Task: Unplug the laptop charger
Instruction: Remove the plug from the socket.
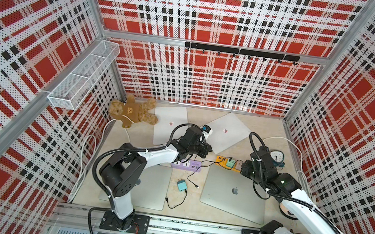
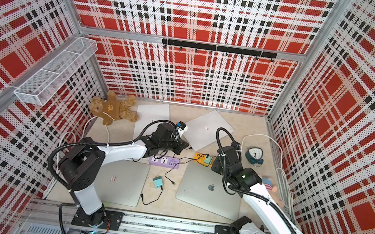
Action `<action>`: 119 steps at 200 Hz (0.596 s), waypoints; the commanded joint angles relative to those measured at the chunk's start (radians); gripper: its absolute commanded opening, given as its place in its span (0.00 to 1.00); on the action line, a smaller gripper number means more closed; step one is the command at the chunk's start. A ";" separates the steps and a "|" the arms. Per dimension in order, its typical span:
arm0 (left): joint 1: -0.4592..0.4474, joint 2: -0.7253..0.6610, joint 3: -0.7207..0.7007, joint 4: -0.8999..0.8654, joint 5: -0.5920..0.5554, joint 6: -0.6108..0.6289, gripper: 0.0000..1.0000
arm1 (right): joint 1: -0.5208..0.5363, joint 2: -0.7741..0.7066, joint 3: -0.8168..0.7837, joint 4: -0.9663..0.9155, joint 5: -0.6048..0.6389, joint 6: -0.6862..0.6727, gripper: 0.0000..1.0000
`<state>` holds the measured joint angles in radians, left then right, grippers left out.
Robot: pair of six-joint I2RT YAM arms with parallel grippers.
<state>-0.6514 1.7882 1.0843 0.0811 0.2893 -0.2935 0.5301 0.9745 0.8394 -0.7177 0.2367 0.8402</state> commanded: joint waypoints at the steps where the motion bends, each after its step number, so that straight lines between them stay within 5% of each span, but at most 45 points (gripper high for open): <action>1: -0.011 0.051 0.050 0.020 0.067 -0.069 0.00 | -0.038 -0.005 0.019 -0.014 -0.012 -0.036 0.29; 119: -0.072 0.222 0.177 0.019 0.113 -0.122 0.00 | -0.085 -0.009 -0.029 0.016 -0.075 -0.064 0.33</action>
<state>-0.7101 1.9839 1.2350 0.0841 0.3805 -0.4049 0.4545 0.9745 0.8265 -0.7101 0.1745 0.7826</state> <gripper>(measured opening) 0.044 0.330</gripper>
